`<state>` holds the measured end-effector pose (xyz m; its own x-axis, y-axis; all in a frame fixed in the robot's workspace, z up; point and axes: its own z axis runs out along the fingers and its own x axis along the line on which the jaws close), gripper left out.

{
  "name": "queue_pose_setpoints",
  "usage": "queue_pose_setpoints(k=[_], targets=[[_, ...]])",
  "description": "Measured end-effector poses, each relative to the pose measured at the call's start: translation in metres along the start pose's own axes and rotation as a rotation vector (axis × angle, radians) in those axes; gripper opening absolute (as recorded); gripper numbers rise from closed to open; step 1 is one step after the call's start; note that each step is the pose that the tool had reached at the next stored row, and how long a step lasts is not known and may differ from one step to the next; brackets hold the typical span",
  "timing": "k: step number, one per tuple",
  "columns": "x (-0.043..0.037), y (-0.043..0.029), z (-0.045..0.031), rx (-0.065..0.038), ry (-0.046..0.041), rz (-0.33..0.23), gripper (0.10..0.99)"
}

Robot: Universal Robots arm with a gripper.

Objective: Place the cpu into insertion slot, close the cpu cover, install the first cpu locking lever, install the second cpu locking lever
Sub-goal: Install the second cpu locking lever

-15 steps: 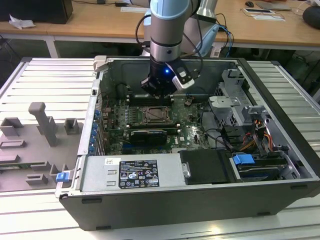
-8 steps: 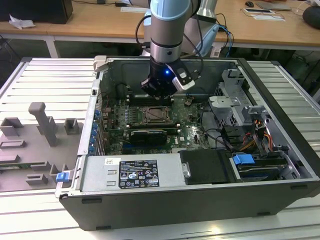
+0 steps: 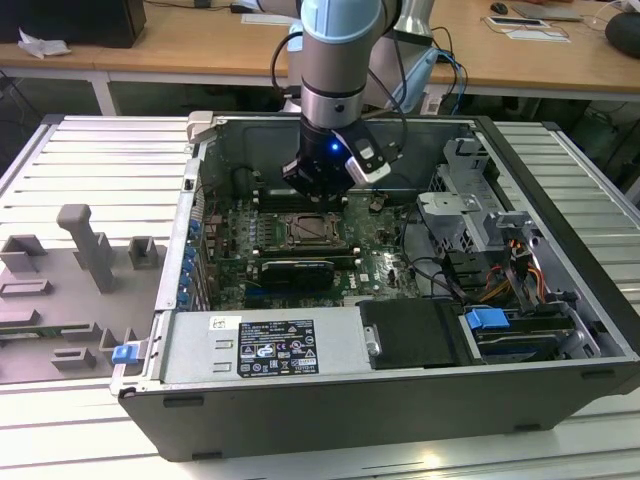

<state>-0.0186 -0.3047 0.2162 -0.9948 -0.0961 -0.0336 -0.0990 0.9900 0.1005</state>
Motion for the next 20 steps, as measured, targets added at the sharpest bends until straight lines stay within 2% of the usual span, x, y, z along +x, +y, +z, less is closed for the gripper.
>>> queue_pose_setpoints(k=[5,7,8,12,13,14,16,17,18,19,20], targets=[[0.0003,-0.0023,-0.0006,0.000,0.0002,0.000,0.106],[0.0001,-0.0020,-0.0035,0.000,0.0000,0.000,0.106],[0.0000,-0.0017,-0.0059,0.000,0.0000,0.000,0.106],[-0.0005,0.0000,-0.0232,0.000,0.0000,0.000,0.106],[-0.0008,0.0007,-0.0300,0.000,0.0001,0.000,0.106],[-0.0005,-0.0012,-0.0312,0.000,0.0000,0.000,0.106],[0.0011,-0.0121,-0.0324,0.000,0.0002,0.000,0.106],[0.0013,-0.0146,-0.0326,0.000,0.0022,0.000,0.106],[0.0017,-0.0183,-0.0329,-0.001,0.0128,0.001,0.106],[0.0019,-0.0208,-0.0329,-0.002,0.0189,0.002,0.106],[0.0021,-0.0230,-0.0328,-0.003,0.0212,0.002,0.106]])
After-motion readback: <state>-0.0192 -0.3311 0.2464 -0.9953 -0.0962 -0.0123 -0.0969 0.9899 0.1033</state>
